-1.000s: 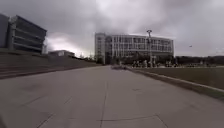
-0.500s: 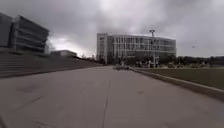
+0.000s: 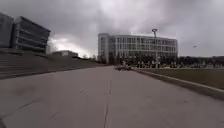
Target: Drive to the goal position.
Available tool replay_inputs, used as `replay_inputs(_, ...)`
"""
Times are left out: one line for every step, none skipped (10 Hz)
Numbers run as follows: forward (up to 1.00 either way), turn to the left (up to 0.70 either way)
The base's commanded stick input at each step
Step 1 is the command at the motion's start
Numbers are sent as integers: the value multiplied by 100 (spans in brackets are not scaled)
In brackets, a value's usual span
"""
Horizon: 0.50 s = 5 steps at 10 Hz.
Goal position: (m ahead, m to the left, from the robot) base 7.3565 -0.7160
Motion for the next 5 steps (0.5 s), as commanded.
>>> replay_inputs(49,3)
replay_inputs(49,3)
replay_inputs(49,4)
replay_inputs(49,6)
replay_inputs(49,7)
